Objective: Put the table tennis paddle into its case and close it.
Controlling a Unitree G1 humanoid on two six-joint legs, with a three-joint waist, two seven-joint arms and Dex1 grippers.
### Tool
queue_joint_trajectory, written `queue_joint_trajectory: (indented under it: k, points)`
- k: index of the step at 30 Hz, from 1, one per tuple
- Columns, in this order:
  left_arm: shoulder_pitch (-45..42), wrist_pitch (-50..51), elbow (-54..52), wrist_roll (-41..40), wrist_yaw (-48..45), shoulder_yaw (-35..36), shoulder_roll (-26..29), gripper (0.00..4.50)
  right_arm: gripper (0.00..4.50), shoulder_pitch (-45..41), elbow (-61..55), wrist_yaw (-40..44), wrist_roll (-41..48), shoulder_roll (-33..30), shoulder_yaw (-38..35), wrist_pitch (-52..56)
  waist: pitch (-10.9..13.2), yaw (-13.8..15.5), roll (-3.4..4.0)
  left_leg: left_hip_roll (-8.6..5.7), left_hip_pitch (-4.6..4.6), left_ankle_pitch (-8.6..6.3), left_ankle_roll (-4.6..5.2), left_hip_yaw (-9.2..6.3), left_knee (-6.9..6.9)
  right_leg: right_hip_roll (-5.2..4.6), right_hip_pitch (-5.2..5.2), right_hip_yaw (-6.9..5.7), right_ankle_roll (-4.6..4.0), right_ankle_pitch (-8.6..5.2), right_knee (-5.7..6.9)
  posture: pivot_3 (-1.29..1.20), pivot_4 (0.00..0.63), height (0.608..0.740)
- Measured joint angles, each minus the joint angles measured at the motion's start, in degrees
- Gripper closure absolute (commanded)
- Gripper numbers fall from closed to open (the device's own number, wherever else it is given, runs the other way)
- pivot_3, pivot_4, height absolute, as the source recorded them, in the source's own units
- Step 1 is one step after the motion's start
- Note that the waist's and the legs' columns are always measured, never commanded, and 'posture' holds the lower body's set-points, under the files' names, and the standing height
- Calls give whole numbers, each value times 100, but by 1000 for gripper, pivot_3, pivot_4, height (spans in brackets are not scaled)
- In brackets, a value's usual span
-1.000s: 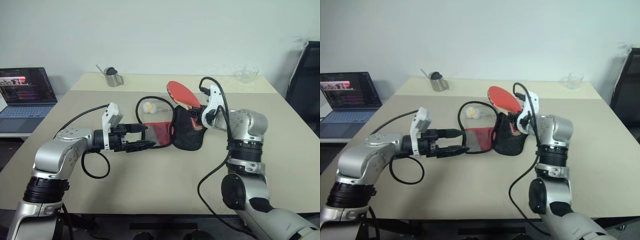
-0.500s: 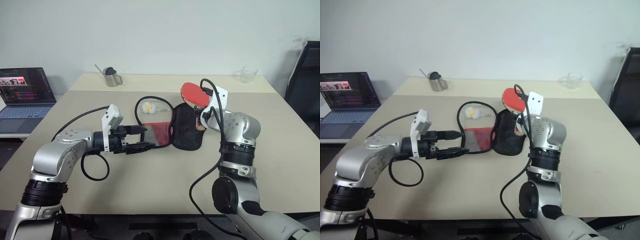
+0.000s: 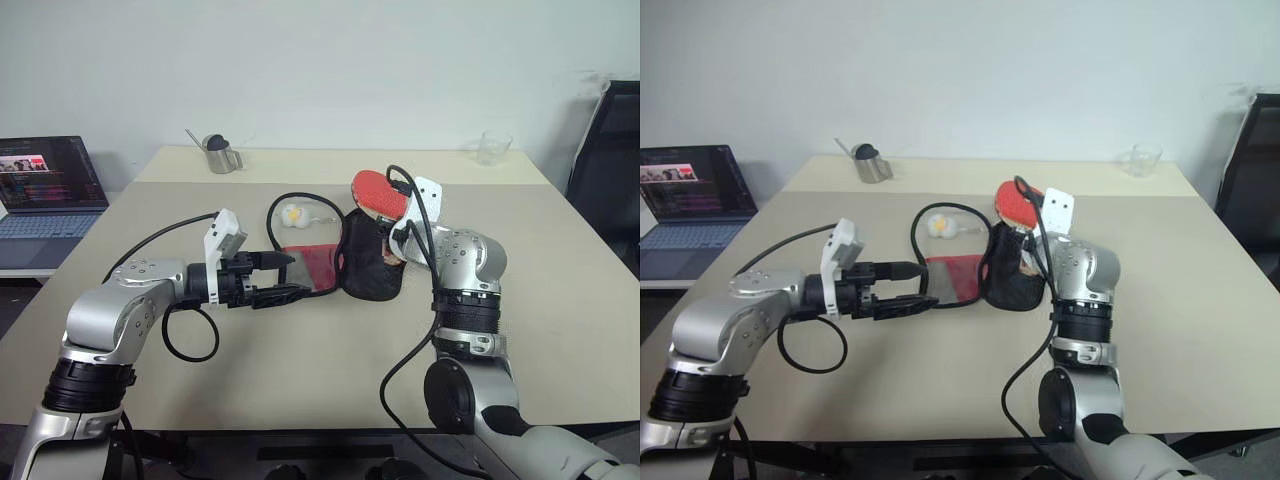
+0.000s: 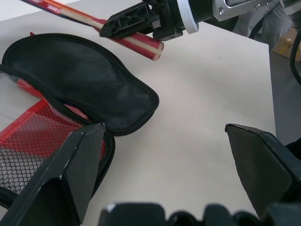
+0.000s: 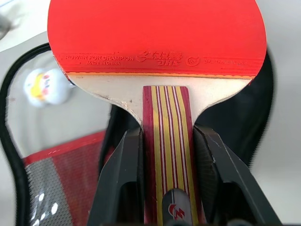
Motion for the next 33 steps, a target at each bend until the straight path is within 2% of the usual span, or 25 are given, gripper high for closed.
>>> queue_joint_trajectory:
  k: [15,33]
  points:
    - [133,91,-196,-52,68,1,5,0,3397,374,861,-241,327,-46,435,-646,0,-2,0,0,0,0,0,1,0,0,0,1,0,0,-1,0,150,740]
    - [197,198,-272,-53,81,22,51,0,3397,408,1058,-672,689,-58,521,-1210,-1,3,-1,0,0,0,0,-2,0,0,1,0,0,0,-2,0,150,740]
